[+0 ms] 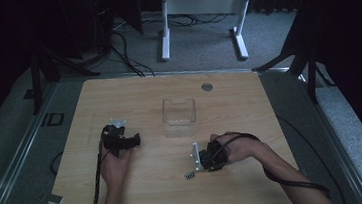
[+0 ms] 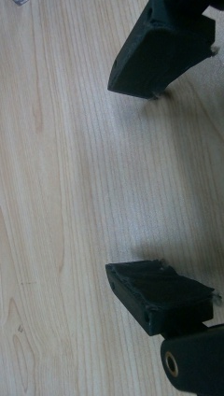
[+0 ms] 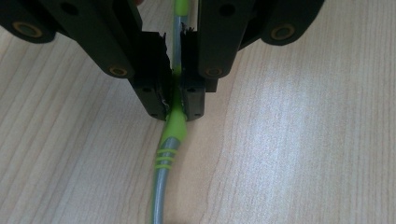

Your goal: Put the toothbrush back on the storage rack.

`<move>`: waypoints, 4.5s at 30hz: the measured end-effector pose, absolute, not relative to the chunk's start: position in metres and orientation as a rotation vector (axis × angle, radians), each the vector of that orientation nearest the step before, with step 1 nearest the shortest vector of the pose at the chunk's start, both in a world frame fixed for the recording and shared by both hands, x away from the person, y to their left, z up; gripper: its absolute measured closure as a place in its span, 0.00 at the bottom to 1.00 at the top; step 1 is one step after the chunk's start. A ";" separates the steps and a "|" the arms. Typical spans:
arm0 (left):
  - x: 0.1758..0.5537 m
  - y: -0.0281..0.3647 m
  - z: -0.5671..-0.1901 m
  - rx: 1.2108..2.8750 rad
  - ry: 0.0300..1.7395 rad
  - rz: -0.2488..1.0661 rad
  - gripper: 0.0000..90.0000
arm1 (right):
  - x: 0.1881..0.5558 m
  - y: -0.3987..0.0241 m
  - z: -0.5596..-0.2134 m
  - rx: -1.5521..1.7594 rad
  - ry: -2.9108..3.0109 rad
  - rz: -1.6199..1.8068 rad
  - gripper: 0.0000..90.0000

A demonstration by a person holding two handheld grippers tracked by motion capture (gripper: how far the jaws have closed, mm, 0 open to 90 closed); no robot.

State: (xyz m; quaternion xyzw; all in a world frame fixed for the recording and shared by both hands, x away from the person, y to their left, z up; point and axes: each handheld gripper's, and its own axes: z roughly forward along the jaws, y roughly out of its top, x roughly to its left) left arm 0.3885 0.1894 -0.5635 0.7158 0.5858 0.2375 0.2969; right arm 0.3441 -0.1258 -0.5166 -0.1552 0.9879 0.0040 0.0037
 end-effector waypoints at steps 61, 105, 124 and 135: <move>0.389 0.189 -0.564 1.903 1.558 0.631 0.13 | 0.365 -0.149 -0.472 0.056 2.910 0.649 0.92; 0.388 0.189 -0.564 1.902 1.558 0.632 0.13 | 0.369 -0.164 -0.464 0.353 2.743 0.894 0.92; 0.389 0.189 -0.564 1.902 1.558 0.632 0.13 | 0.371 -0.165 -0.460 0.430 2.668 0.985 0.92; 0.388 0.189 -0.564 1.902 1.558 0.632 0.13 | 0.372 -0.166 -0.458 0.459 2.630 1.031 0.92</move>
